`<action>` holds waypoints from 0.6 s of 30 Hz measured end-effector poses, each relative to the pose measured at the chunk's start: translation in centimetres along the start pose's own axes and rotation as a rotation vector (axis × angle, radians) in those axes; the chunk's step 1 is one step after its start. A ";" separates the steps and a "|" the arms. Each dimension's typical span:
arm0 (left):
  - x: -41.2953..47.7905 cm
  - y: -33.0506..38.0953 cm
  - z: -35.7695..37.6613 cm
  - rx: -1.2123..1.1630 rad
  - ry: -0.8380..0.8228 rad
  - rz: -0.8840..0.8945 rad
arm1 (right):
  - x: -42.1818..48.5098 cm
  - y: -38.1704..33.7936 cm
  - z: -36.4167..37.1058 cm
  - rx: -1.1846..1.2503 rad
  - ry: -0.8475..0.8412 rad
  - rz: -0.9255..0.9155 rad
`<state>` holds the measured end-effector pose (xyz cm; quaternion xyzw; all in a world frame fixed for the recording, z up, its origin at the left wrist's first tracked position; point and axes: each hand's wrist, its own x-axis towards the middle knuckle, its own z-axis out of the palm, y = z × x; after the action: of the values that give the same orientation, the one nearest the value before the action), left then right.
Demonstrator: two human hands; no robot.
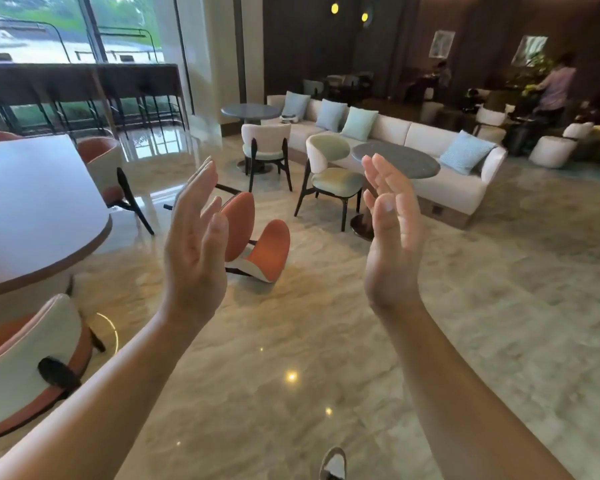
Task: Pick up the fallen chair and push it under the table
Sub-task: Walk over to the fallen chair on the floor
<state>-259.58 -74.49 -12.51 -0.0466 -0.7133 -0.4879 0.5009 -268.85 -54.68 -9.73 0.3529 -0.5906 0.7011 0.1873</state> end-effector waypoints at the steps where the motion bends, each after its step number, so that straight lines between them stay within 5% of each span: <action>1: 1.6 -2.6 1.5 0.014 0.007 -0.008 | 2.1 2.8 0.2 0.017 -0.012 -0.007; 18: 29.7 -39.7 18.0 0.112 0.160 -0.070 | 37.9 43.5 7.9 0.106 -0.154 0.163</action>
<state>-308.36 -94.26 -16.14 0.0458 -0.6983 -0.4666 0.5409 -322.04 -78.21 -12.39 0.3659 -0.5920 0.7152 0.0648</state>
